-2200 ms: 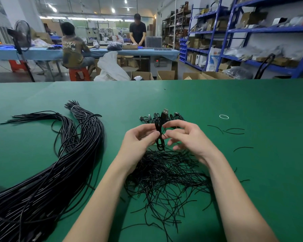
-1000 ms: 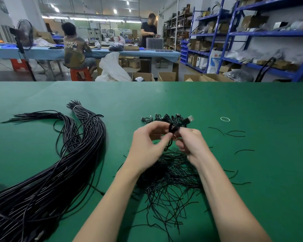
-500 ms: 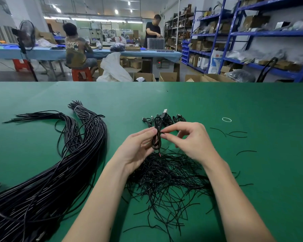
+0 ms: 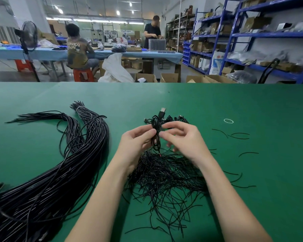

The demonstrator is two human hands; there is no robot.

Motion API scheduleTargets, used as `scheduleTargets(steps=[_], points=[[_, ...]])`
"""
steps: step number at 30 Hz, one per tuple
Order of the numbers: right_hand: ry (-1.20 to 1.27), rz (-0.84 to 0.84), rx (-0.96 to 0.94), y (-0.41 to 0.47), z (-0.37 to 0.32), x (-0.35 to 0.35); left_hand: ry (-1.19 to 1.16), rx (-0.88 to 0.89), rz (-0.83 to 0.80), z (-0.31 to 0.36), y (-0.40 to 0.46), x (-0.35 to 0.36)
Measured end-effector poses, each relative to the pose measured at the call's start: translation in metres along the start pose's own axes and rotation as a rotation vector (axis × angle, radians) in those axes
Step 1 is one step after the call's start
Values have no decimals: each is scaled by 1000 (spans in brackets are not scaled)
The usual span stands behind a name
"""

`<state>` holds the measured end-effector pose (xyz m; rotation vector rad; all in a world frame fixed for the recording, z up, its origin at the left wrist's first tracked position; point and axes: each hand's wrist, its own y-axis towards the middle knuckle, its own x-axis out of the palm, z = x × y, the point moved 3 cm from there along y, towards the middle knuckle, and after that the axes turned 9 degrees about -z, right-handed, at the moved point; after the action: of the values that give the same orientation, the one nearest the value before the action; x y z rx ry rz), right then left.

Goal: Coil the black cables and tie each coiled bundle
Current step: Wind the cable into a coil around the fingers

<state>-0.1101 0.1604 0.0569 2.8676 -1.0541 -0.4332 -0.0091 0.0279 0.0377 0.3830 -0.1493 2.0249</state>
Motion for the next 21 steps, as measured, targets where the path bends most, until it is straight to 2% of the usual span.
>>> scheduleTargets(steps=[2, 4, 8, 11, 13, 14, 17, 18, 19, 21], points=[[-168, -1, -137, -2, -6, -4, -141, -65, -9, -2, 1, 0], [-291, 32, -197, -4, -9, -7, -189, -93, -17, -1, 2, 1], [-371, 86, -257, -5, -9, -9, -174, -129, -35, -3, 1, 3], [-392, 135, -238, -3, -2, -4, -140, -75, -37, -6, 1, 5], [-262, 128, -122, 1, 5, 1, -23, 22, 6, -7, 0, 5], [-99, 103, -16, 3, 9, 2, 104, 103, 29, -5, 0, 6], [730, -123, 383, 2, 21, 14, 435, 351, 10, 5, -4, 9], [876, -182, 444, 0, 22, 17, 488, 371, 4, 7, -5, 9], [890, -222, 449, -1, 23, 18, 506, 357, 10, 8, -5, 7], [622, -222, 368, 1, 21, 16, 397, 234, 42, 5, -2, 3]])
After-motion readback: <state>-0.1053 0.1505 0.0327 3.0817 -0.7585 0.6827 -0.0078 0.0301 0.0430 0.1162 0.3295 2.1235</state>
